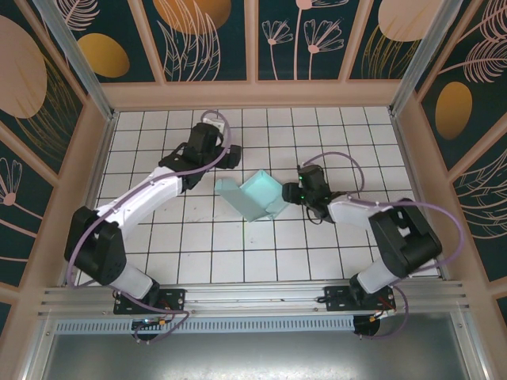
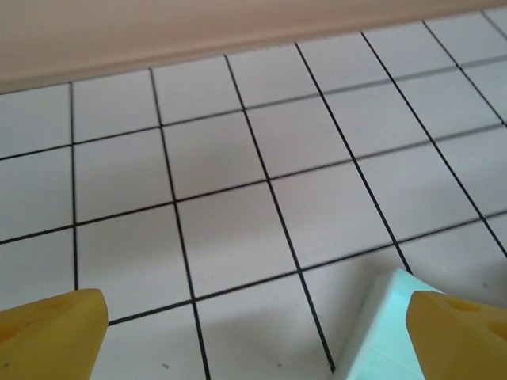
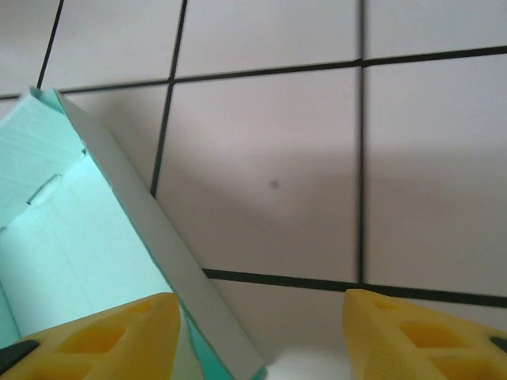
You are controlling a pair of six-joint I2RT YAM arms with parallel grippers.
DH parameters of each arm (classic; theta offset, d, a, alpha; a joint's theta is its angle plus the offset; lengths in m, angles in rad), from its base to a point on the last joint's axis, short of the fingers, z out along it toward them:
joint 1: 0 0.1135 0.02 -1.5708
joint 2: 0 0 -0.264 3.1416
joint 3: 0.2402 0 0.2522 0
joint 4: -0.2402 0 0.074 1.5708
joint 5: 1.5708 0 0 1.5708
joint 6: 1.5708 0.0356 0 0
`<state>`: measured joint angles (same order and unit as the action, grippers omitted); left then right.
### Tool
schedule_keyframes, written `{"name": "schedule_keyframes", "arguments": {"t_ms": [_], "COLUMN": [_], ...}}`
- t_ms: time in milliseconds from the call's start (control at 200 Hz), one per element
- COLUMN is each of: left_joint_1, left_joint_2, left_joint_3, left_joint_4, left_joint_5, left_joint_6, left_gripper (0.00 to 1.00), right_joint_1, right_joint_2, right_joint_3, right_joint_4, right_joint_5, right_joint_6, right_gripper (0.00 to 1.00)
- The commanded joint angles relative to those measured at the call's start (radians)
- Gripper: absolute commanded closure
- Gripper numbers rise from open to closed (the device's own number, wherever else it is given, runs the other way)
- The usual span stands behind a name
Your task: Fold the paper box
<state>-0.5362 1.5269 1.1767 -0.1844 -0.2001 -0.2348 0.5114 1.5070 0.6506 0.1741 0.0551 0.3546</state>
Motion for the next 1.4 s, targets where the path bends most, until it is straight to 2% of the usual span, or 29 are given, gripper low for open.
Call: {"name": "schedule_keyframes", "arguments": {"t_ms": [0, 85, 255, 380, 495, 611, 691, 771, 911, 1081, 1196, 1396], "left_joint_1": [0.031, 0.053, 0.061, 0.064, 0.078, 0.1, 0.119, 0.173, 0.266, 0.293, 0.3, 0.302], "left_joint_2": [-0.065, -0.093, -0.11, -0.145, -0.183, -0.217, -0.243, -0.263, -0.316, -0.341, -0.341, -0.34], "left_joint_3": [-0.074, -0.115, -0.152, -0.189, -0.224, -0.258, -0.279, -0.302, -0.369, -0.394, -0.4, -0.407], "left_joint_4": [0.124, 0.156, 0.168, 0.18, 0.168, 0.159, 0.144, 0.115, 0.123, 0.106, 0.109, 0.115], "left_joint_5": [-0.013, 0.019, 0.048, 0.063, 0.071, 0.074, 0.072, 0.091, 0.158, 0.163, 0.169, 0.175], "left_joint_6": [-0.065, -0.084, -0.084, -0.081, -0.078, -0.086, -0.091, -0.13, -0.172, -0.16, -0.157, -0.156], "left_gripper": [0.02, 0.02, 0.02, 0.01, 0.02, 0.02, 0.01, 0.01, 0.01, 0.02, 0.01, 0.02], "right_joint_1": [-0.018, -0.028, -0.064, -0.092, -0.101, -0.093, -0.065, -0.041, 0.002, 0.03, 0.03, 0.024], "right_joint_2": [-0.099, -0.146, -0.169, -0.097, -0.025, 0.09, 0.202, 0.312, 0.511, 0.674, 0.728, 0.696], "right_joint_3": [-0.037, -0.03, 0.051, 0.171, 0.267, 0.387, 0.526, 0.658, 0.9, 1.085, 1.147, 1.12], "right_joint_4": [-0.012, -0.035, -0.095, -0.187, -0.309, -0.375, -0.495, -0.593, -0.801, -0.91, -0.915, -0.84], "right_joint_5": [-0.074, -0.166, -0.233, -0.326, -0.537, -0.589, -0.61, -0.633, -0.634, -0.567, -0.532, -0.451], "right_joint_6": [-0.001, -0.083, -0.381, -0.661, -0.956, -1.128, -1.23, -1.317, -1.439, -1.483, -1.473, -1.401], "right_gripper": [0.43, 0.39, 0.28, 0.24, 0.23, 0.23, 0.23, 0.23, 0.24, 0.24, 0.25, 0.42]}}
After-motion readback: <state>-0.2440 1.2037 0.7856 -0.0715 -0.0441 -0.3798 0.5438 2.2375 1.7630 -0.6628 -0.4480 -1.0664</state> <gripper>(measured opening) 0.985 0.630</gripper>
